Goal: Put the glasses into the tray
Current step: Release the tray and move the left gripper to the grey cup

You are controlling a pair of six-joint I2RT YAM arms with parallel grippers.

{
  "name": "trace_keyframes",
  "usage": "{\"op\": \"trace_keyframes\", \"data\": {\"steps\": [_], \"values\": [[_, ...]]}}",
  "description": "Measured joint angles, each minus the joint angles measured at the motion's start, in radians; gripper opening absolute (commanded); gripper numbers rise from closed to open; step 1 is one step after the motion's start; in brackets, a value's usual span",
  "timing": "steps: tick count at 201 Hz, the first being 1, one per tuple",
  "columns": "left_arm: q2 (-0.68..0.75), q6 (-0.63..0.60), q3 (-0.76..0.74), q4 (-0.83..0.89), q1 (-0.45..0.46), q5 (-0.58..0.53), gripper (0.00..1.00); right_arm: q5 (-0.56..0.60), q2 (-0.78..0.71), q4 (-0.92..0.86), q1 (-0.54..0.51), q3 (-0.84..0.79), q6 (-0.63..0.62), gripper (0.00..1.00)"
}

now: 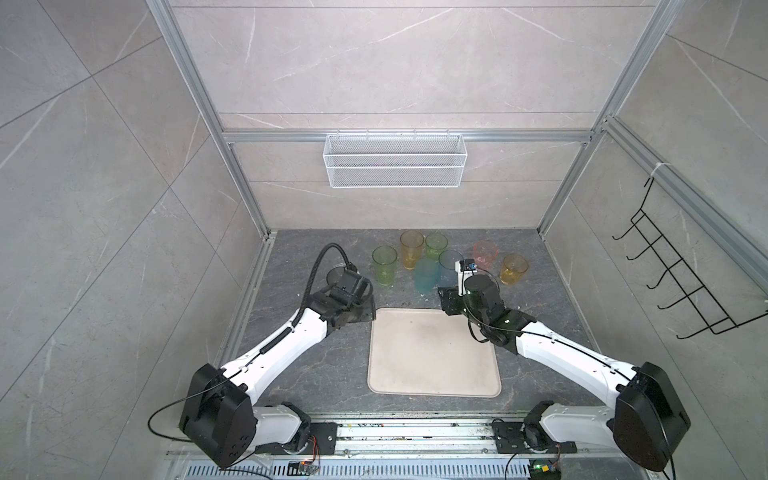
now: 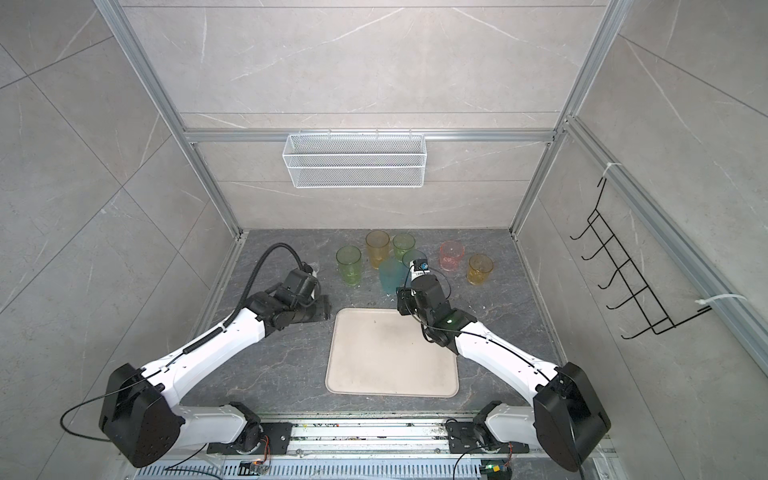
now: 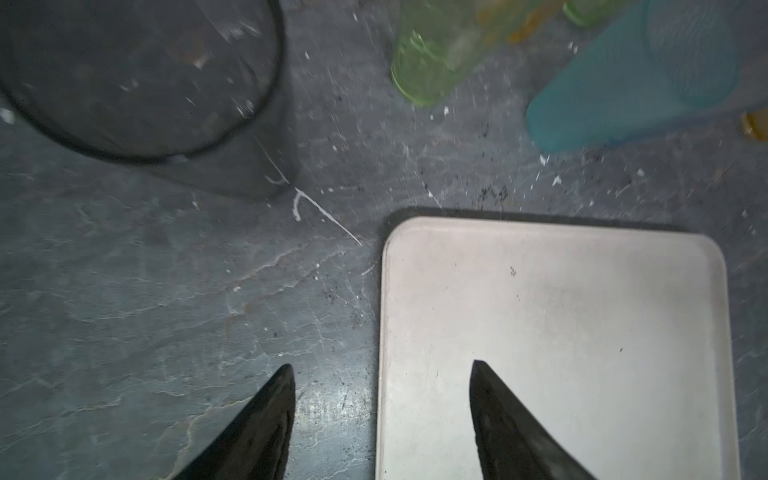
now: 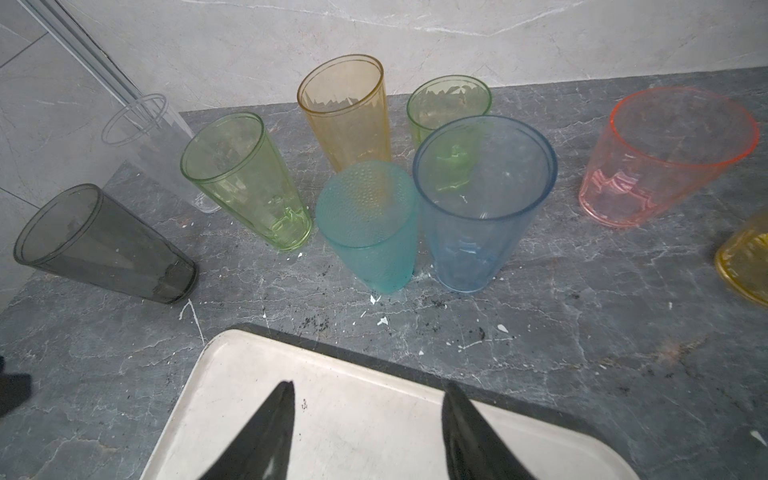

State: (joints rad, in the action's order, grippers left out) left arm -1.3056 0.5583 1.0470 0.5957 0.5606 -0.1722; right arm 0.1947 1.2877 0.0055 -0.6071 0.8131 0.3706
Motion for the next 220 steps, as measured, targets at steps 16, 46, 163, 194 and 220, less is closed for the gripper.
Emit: {"op": "trace_keyframes", "data": {"steps": [16, 46, 163, 194, 220], "values": [[0.004, 0.011, 0.060, 0.038, -0.055, -0.016, 0.71, 0.000, 0.000, 0.000, 0.000, 0.000, 0.001, 0.60], [-0.019, 0.038, 0.175, 0.125, -0.168, -0.043, 0.72, 0.000, 0.003, 0.000, 0.000, 0.000, 0.003, 0.60], [-0.379, 0.053, 0.536, 0.370, -0.354, 0.074, 0.68, 0.004, 0.003, 0.000, 0.000, 0.000, 0.003, 0.61], [-0.440, 0.040, 0.582, 0.420, -0.363, 0.104, 0.65, 0.004, 0.003, 0.000, 0.000, 0.000, 0.003, 0.61], [-0.484, 0.024, 0.615, 0.457, -0.375, 0.121, 0.61, 0.005, 0.005, 0.000, 0.000, 0.000, 0.003, 0.61]]}}
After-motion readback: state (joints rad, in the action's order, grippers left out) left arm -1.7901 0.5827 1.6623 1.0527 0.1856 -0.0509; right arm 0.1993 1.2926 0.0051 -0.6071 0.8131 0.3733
